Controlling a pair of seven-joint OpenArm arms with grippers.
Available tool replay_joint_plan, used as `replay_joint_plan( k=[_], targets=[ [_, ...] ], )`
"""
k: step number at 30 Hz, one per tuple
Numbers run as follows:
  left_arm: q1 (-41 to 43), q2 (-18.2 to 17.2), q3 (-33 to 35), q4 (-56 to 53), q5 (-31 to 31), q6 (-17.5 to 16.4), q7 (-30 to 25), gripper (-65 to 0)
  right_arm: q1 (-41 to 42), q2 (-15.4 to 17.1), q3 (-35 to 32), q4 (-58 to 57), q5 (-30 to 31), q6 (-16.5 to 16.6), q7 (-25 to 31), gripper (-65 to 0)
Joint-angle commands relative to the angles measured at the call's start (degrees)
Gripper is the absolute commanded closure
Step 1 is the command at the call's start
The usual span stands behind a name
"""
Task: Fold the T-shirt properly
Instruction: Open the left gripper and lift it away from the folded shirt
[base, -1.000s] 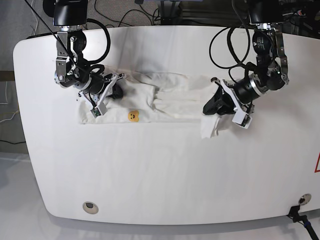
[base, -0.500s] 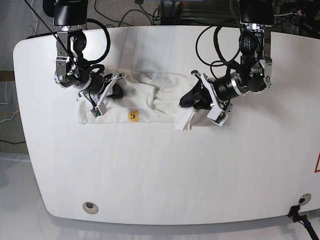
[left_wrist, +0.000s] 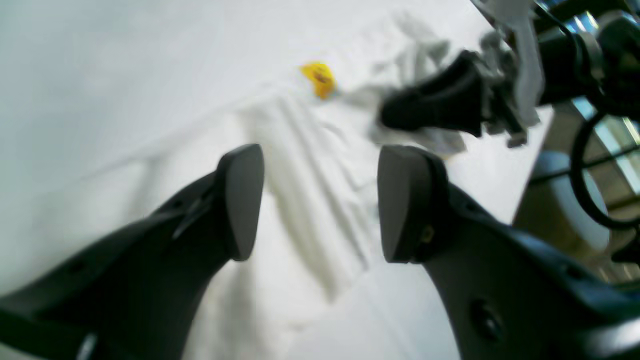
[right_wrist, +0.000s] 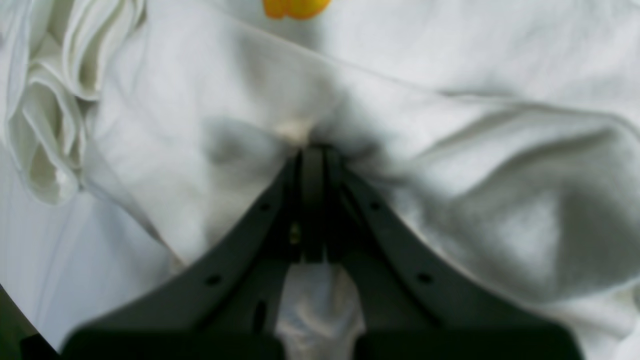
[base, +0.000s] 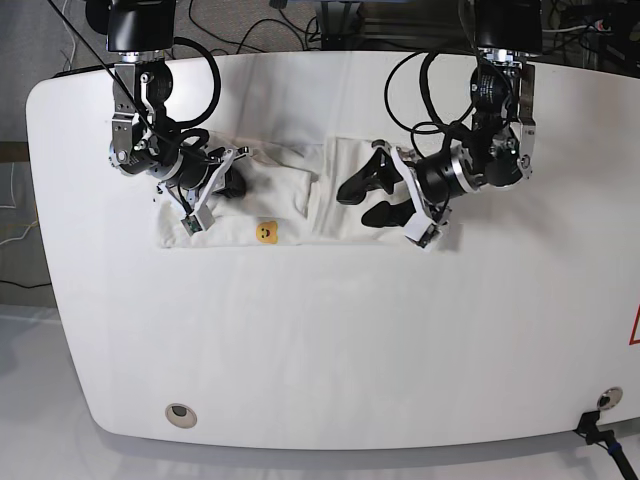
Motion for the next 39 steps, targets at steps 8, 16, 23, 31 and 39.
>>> replay_joint_plan(
  k=[8,16,23,31,39],
  targets=[
    [-0.48,-8.88,0.29,2.71,-0.26,-0.47,-10.89,-34.1,0.55,0.33,0.15,0.56,-0.38,0.04,-0.34,0.0],
    [2.51,-11.78,-0.07,2.44,15.21,-0.47,-19.5,-34.1,0.55,-0.64,0.15,0.56,-0.38,0.04,-0.34,0.0],
    [7.52,-11.69,-4.46,2.36,21.27,-0.47,-28.29,-34.1,0.55,-1.34,0.15,0.56,-0.38,0.04,-0.34,0.0],
    [8.75,-11.87,-11.67,2.62,24.44,-0.47,-30.49,-34.1,0.55,-1.52,0.15,0.56,-0.38,-0.4,-0.34,0.0],
    [6.29,-11.87,-11.76,0.07,24.88,-0.47,-29.44,-33.5,0.46,-1.52,0.24,0.56,-0.38,-0.49,-0.34,0.0]
  ],
)
